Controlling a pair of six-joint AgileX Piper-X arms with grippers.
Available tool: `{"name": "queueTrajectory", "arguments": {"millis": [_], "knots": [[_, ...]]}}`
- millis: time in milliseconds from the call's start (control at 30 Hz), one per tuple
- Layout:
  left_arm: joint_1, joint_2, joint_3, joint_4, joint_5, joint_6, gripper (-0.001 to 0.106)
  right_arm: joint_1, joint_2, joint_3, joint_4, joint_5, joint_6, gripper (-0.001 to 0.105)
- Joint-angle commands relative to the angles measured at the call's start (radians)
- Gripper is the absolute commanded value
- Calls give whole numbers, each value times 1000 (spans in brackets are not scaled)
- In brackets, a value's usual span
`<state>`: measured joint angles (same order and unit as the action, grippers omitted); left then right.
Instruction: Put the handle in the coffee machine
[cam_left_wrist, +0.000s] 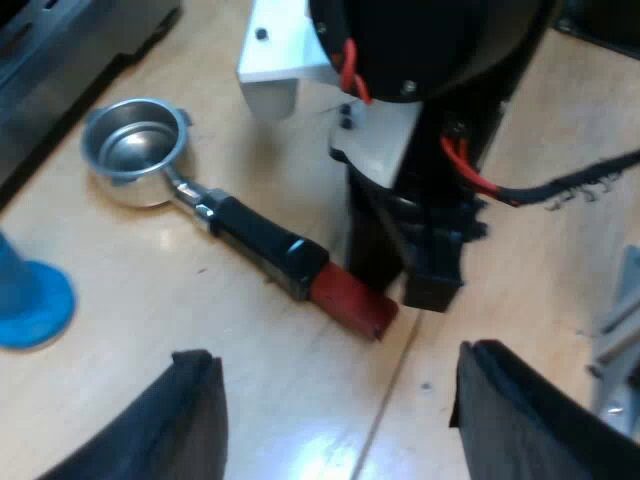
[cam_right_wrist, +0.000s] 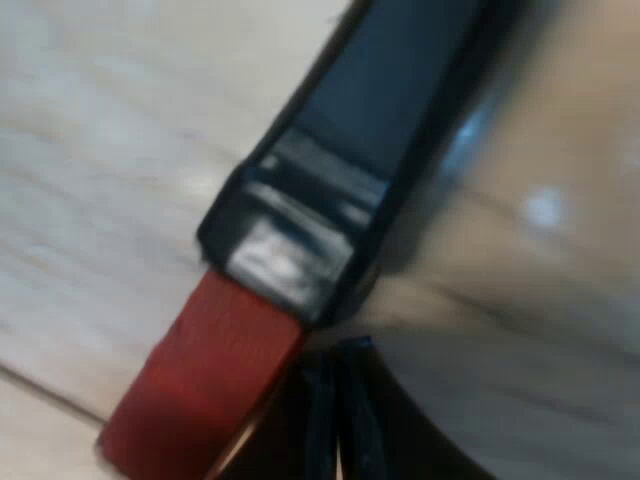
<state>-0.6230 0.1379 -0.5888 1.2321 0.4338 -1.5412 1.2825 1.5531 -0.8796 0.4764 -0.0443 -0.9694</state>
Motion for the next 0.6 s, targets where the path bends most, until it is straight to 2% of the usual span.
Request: {"name": "queueTrajectory", "arguments": {"millis": [33,167,267,467,600], "knots": [[6,3,-23,35,-37,24,53,4,15,6,-62,-28,29,0],[25,3,-39,56,-41,43,53,4,37,-3,-141,-40,71,0],[29,3,-44,56,-41,43,53,4,62,-25,-166,-51,71,0],[30,3,-66,59,-65,51,53,4,175,-157,-167,-47,71,0],[30,3,-83,72,-79,62,53,4,213,-205,-167,-38,71,0]]}}
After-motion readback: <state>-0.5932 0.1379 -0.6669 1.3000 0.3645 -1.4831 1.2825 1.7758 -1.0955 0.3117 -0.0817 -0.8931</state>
